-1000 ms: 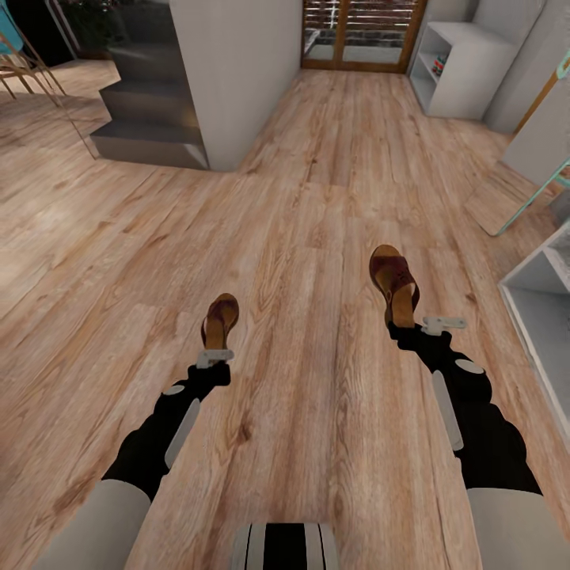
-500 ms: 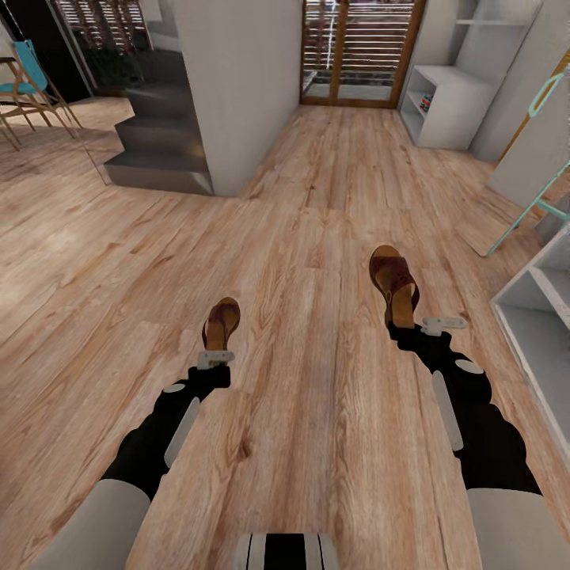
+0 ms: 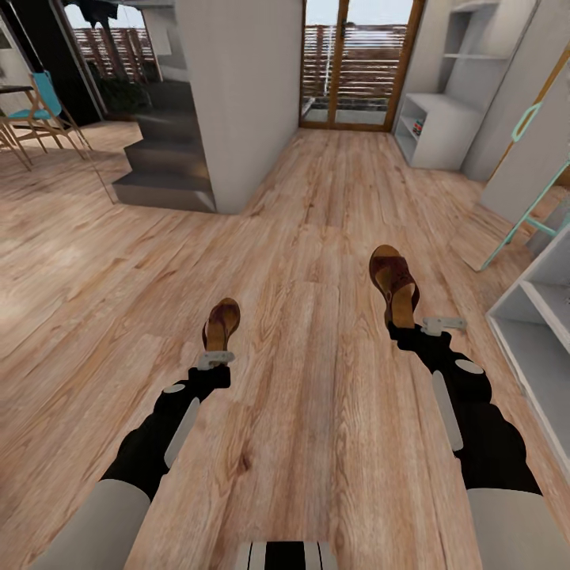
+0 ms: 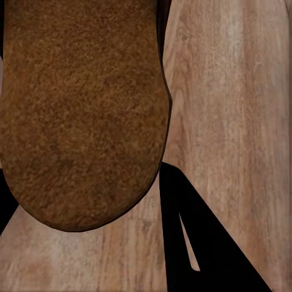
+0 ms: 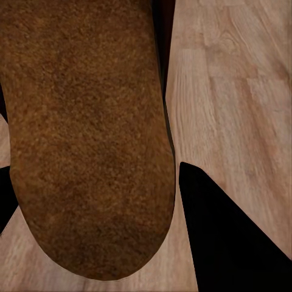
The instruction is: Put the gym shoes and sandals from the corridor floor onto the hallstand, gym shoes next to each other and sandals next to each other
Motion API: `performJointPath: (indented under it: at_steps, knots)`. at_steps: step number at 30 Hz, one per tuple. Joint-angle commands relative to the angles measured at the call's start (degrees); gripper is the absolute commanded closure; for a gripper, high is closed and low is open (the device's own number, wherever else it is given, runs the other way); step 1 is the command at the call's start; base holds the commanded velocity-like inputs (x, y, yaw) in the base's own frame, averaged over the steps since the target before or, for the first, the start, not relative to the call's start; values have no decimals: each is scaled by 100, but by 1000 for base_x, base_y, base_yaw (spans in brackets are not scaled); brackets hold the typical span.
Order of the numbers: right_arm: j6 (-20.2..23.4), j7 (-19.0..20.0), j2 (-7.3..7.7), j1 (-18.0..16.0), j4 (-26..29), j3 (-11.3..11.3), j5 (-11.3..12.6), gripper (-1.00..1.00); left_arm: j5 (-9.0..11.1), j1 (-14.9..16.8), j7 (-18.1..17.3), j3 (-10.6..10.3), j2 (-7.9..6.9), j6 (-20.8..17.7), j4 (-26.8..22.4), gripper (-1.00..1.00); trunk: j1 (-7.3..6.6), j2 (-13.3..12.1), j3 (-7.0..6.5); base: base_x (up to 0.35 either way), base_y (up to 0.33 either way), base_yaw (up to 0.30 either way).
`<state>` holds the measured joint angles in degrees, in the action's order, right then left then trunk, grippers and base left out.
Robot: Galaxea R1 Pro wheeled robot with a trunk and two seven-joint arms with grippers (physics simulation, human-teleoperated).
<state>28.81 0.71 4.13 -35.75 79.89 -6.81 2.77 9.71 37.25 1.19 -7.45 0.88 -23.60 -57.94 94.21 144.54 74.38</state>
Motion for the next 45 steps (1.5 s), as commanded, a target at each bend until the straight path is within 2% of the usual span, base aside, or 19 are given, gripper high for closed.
performJointPath:
  at_steps: [1, 7, 45]
  knots:
    - [34, 8, 0, -2, 8, -5, 41, 100, 31, 1, 4, -2, 0, -37, -7, 100, -3, 0, -18, 0, 0, 0]
    - [32, 8, 0, -2, 17, -12, 43, 100, 39, 1, 2, -2, 0, -39, -1, 100, -19, -8, -176, 0, 0, 0]
    - [34, 8, 0, -2, 17, -13, 50, 100, 40, 1, -5, -2, 0, -39, 2, 100, -117, -59, -1377, 0, 0, 0]
